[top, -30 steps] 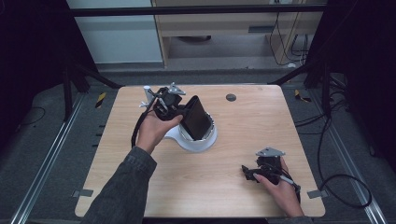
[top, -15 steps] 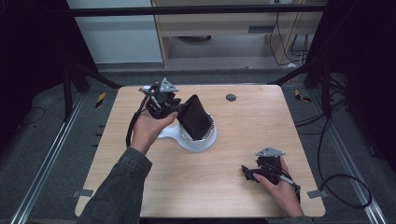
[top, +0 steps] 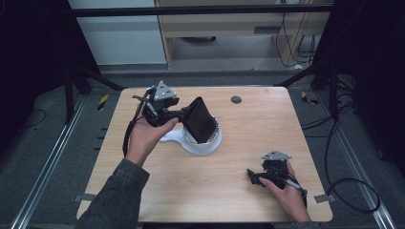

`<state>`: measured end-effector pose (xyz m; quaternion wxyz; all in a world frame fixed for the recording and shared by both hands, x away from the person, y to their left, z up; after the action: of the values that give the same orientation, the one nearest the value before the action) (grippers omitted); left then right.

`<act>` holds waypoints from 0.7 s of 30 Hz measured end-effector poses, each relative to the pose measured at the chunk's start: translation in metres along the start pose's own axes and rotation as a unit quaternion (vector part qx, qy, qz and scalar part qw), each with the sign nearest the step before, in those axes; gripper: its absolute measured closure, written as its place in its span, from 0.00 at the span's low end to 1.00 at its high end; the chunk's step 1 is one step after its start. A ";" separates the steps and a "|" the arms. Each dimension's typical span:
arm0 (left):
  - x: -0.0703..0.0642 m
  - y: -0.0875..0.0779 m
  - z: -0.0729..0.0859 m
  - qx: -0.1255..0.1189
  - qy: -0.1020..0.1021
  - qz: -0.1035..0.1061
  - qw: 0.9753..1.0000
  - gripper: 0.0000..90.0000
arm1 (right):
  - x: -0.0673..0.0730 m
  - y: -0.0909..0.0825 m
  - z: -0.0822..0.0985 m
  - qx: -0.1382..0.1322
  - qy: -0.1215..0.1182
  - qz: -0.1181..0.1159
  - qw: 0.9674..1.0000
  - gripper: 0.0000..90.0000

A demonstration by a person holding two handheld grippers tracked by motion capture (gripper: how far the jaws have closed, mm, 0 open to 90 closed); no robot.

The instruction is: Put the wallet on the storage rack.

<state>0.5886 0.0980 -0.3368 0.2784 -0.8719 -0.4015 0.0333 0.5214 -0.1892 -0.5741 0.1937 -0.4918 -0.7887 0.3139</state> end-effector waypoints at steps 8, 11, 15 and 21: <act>-0.018 -0.016 0.001 -0.008 0.022 0.018 1.000 0.38 | 0.000 0.000 0.000 0.000 -0.001 0.001 1.000 0.03; -0.029 -0.019 0.008 -0.014 0.030 0.028 0.999 0.26 | 0.000 0.000 0.000 0.000 0.000 0.000 1.000 0.03; -0.034 -0.021 0.018 -0.008 0.032 0.027 0.999 0.16 | 0.000 0.000 0.000 0.000 0.000 0.000 1.000 0.03; -0.042 -0.025 0.037 -0.005 0.030 0.032 0.999 0.10 | 0.000 0.000 0.000 0.000 0.001 0.001 1.000 0.03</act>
<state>0.5323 0.0983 -0.3623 0.2850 -0.8861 -0.3652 0.0139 0.5213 -0.1891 -0.5741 0.1938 -0.4929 -0.7882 0.3135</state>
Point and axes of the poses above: each handheld gripper's, and its own axes: y roughly forward along the jaws, z roughly out of its underside, x roughly to its left, the point moved 9 cm from there along y, roughly forward along the jaws
